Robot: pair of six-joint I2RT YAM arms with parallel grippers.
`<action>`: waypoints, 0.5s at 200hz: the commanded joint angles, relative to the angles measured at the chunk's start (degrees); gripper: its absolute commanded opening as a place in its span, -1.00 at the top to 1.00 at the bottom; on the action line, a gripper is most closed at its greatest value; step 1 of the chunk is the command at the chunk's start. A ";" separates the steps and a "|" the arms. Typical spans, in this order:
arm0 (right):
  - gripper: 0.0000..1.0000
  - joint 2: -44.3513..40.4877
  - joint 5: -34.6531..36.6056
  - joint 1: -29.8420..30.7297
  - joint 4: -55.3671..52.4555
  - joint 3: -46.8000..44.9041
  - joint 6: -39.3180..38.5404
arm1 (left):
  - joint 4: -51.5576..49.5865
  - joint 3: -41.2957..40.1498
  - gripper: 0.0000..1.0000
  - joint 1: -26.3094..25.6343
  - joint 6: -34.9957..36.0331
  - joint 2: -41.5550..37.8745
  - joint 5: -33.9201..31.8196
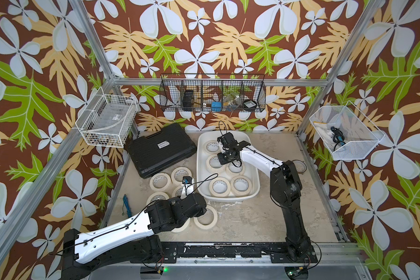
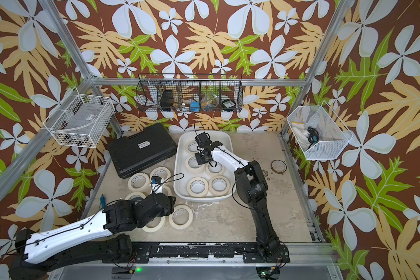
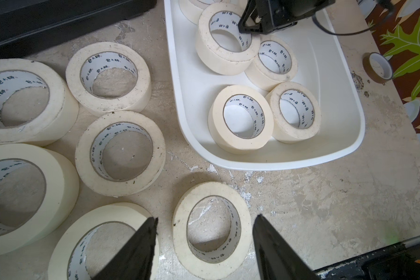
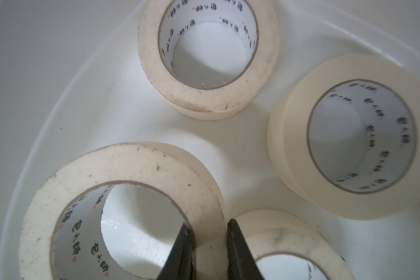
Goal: Take out the art tape in the storage box
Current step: Pick up the art tape from the storage box.
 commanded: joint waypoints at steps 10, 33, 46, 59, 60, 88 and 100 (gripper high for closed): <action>0.84 -6.81 2.60 -0.06 -0.37 -3.28 1.34 | 0.39 1.25 -0.39 0.15 0.99 1.24 -2.52; 0.85 -12.67 3.71 0.28 -0.19 -7.79 1.60 | 3.20 1.98 -0.41 1.91 2.71 2.67 -0.38; 0.85 -15.73 3.94 0.86 0.00 -11.03 1.78 | 5.47 2.24 -0.41 4.05 4.39 3.65 2.20; 0.85 -19.19 4.30 1.74 -0.01 -13.88 1.98 | 7.06 3.19 -0.42 5.81 6.14 4.93 3.76; 0.85 -19.45 4.30 1.81 0.00 -13.96 2.04 | 7.19 3.34 -0.42 5.87 6.29 5.04 3.86; 0.85 -26.29 4.49 3.64 0.34 -20.80 3.59 | 8.69 7.84 -0.49 8.18 9.68 9.61 5.52; 0.85 -28.59 4.30 4.44 0.55 -23.36 4.24 | 9.26 10.07 -0.55 8.67 10.78 11.74 6.12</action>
